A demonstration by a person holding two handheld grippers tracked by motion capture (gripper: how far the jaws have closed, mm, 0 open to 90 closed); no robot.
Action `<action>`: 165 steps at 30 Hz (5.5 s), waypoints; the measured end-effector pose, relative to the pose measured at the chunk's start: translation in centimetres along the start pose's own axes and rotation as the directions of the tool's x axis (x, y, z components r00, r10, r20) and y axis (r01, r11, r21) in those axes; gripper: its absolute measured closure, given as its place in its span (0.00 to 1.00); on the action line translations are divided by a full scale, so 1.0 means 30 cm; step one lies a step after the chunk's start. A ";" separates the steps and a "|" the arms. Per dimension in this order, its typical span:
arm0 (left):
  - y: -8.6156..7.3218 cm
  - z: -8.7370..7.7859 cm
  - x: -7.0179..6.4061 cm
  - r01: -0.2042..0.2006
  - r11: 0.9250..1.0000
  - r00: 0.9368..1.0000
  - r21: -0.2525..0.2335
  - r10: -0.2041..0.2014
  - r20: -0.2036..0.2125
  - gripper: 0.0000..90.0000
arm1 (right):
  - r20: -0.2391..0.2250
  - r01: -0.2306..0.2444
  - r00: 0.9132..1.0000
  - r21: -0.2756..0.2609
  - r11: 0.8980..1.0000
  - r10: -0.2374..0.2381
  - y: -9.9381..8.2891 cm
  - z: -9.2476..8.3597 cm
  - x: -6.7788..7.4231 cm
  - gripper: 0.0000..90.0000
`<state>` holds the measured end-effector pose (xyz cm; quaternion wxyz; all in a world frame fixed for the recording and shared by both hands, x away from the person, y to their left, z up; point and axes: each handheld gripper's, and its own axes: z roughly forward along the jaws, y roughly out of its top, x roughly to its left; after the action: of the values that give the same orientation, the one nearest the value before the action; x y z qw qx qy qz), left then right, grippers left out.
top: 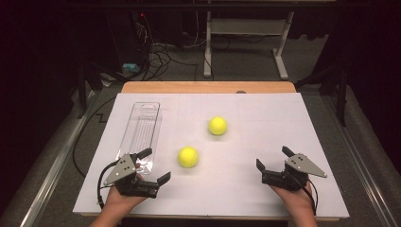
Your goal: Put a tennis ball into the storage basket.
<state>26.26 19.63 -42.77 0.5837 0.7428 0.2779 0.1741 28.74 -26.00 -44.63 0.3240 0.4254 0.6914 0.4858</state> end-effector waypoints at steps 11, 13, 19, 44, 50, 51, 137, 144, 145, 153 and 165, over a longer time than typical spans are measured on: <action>-0.008 0.038 -0.047 -0.029 0.999 0.999 0.046 0.027 0.028 0.00 | -0.003 0.003 1.000 -0.002 1.000 -0.003 0.001 0.000 0.002 0.00; -0.011 0.044 -0.052 -0.034 0.998 0.999 0.058 0.032 0.029 0.00 | -0.003 0.004 1.000 -0.002 1.000 -0.004 0.001 0.000 0.002 0.00; -0.018 0.068 -0.068 -0.047 0.993 0.998 0.105 0.044 0.033 0.00 | -0.004 0.004 1.000 -0.002 1.000 -0.004 0.001 0.001 0.003 0.00; -0.049 0.153 -0.086 -0.022 0.952 0.999 0.306 0.009 0.045 0.00 | -0.007 0.010 1.000 0.002 1.000 -0.009 -0.001 0.006 0.008 0.00; -0.057 0.166 -0.083 -0.011 0.938 0.999 0.346 -0.005 0.045 0.00 | -0.012 0.009 1.000 0.006 1.000 -0.009 -0.003 0.008 0.009 0.00; -0.059 0.168 -0.083 -0.007 0.936 0.999 0.351 -0.008 0.043 0.00 | -0.012 0.009 1.000 0.007 1.000 -0.009 -0.003 0.008 0.010 0.00; 0.078 0.305 -0.047 -0.031 0.531 0.997 0.847 -0.042 0.063 0.01 | -0.063 0.033 0.997 0.011 0.999 -0.032 -0.016 -0.018 0.019 0.00; 0.103 0.324 -0.035 -0.036 0.492 0.997 0.870 -0.043 0.066 0.01 | -0.062 0.033 0.998 0.013 0.999 -0.032 -0.016 -0.019 0.019 0.00; 0.107 0.327 -0.031 -0.039 0.486 0.997 0.873 -0.046 0.070 0.01 | -0.064 0.034 0.997 0.013 0.999 -0.033 -0.016 -0.020 0.019 0.00; 0.131 0.343 -0.019 -0.047 0.443 0.995 0.895 -0.062 0.083 0.02 | -0.070 0.036 0.997 0.015 0.999 -0.034 -0.018 -0.019 0.021 0.00; 0.177 0.370 -0.011 -0.055 0.398 0.993 0.916 -0.070 0.091 0.01 | -0.070 0.041 0.997 0.015 0.999 -0.040 -0.017 -0.019 0.023 0.00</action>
<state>33.57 10.01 -40.50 0.0959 0.9486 0.2971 -0.0523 27.80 -25.69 -44.95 0.3060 0.3969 0.7146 0.4880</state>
